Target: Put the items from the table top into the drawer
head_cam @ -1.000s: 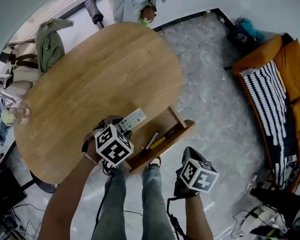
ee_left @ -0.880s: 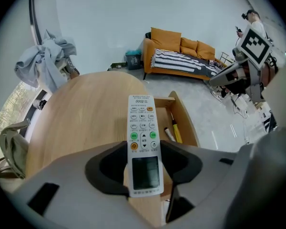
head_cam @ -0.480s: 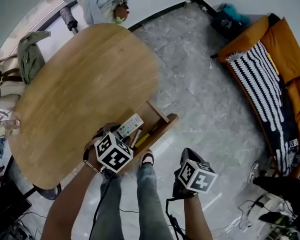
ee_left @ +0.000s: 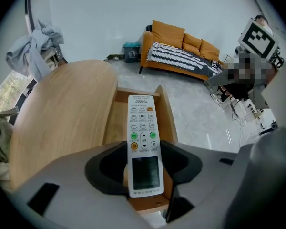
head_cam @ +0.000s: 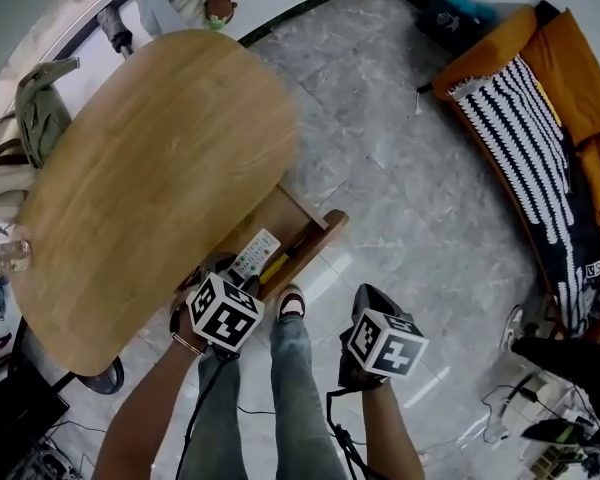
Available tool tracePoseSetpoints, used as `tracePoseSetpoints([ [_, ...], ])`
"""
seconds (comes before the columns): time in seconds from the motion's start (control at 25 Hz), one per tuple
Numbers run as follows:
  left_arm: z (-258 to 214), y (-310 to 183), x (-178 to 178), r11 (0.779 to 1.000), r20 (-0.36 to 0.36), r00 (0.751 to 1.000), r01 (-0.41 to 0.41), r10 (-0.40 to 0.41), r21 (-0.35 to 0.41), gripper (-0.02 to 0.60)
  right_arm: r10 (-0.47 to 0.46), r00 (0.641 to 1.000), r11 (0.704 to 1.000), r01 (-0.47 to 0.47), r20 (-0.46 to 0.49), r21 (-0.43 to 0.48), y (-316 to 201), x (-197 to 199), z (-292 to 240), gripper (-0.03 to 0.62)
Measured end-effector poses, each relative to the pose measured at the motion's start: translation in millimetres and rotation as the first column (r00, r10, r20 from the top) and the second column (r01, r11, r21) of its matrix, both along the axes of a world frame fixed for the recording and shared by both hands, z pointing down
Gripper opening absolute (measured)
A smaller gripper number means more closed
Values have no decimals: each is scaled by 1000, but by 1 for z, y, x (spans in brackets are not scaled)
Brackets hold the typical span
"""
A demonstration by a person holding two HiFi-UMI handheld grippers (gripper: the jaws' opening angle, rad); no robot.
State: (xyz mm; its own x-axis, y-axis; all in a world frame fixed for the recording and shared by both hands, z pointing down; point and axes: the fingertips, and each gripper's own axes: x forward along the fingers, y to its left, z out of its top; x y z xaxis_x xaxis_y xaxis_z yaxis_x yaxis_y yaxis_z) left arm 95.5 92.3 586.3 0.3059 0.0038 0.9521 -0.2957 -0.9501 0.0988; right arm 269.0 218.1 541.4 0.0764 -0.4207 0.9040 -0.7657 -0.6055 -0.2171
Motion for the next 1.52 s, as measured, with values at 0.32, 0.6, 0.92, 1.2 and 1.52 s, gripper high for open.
tracePoseSetpoints([
  [0.32,32,1,-8,999,38,998,47,-47,0,216,-25,1000,999,25,10,-22,2,-4,29,5],
  [0.6,71,2,-20,993,65,991,118,-118,8,216,-49,998,998,50,37,-34,0,-11,64,5],
  [0.92,101,5,-31,975,89,972,219,-216,-26,216,-91,994,993,95,60,-71,-2,-20,83,5],
  [1.2,110,1,-36,972,92,969,233,-229,-26,216,-117,991,990,121,61,-73,-11,-20,86,5],
  [1.52,110,2,-31,968,74,967,248,-244,-44,222,-114,990,989,120,82,-80,-8,-23,86,5],
])
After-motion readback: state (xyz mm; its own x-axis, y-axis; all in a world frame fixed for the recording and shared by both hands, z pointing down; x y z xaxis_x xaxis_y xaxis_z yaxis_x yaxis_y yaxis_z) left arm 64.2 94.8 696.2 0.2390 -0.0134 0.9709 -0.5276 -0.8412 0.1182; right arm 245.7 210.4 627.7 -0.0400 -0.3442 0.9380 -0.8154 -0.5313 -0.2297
